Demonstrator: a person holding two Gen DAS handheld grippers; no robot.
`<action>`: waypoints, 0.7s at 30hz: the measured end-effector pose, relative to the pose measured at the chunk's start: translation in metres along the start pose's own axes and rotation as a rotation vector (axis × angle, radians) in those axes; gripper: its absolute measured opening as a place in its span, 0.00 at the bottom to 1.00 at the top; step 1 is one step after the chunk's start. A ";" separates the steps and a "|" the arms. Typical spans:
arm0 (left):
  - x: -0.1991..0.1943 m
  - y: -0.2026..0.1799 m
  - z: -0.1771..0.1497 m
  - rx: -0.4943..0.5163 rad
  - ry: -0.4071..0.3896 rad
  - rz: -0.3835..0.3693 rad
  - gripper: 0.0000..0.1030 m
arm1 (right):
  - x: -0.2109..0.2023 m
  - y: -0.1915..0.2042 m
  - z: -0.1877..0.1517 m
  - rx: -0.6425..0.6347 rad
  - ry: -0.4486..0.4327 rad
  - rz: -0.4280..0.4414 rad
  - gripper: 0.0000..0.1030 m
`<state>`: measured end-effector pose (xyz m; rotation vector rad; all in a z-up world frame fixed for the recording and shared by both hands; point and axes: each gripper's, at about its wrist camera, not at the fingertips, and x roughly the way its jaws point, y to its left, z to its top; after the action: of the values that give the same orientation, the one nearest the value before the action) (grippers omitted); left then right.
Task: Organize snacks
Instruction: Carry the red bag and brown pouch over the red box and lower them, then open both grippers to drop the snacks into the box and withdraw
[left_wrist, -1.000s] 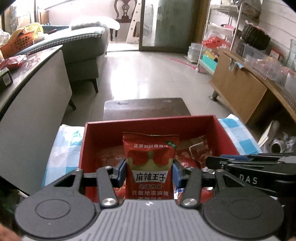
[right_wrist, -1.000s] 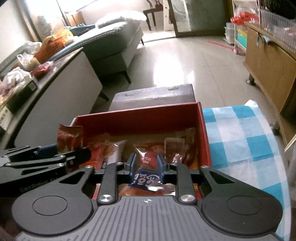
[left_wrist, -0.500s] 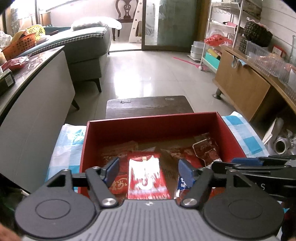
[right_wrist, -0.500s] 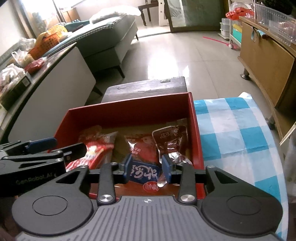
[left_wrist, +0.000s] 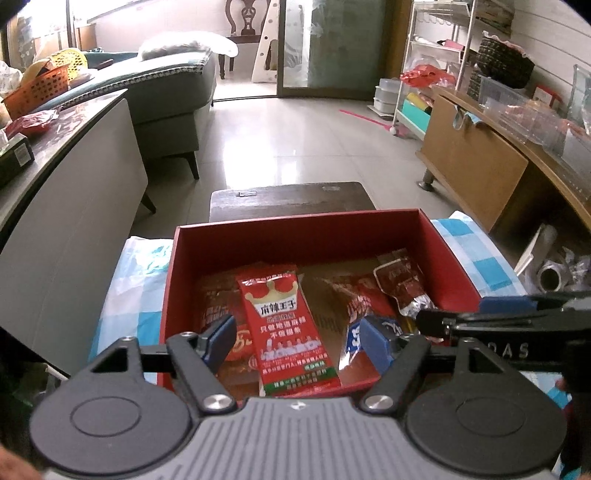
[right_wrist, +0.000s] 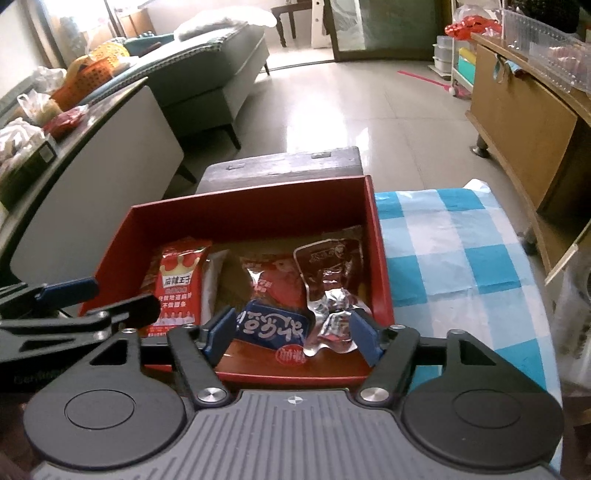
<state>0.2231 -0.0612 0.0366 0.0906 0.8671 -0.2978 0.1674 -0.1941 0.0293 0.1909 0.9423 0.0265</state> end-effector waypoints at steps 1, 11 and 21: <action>-0.002 0.000 -0.002 0.002 0.001 -0.003 0.66 | -0.002 -0.001 -0.001 0.000 -0.001 -0.002 0.82; -0.017 -0.008 -0.027 0.033 0.029 -0.025 0.68 | -0.013 -0.005 -0.019 -0.025 0.020 0.002 0.91; -0.025 -0.018 -0.050 0.061 0.062 -0.040 0.68 | -0.028 -0.015 -0.033 -0.014 0.022 -0.010 0.98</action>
<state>0.1658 -0.0627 0.0239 0.1393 0.9224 -0.3606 0.1237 -0.2068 0.0302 0.1736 0.9648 0.0257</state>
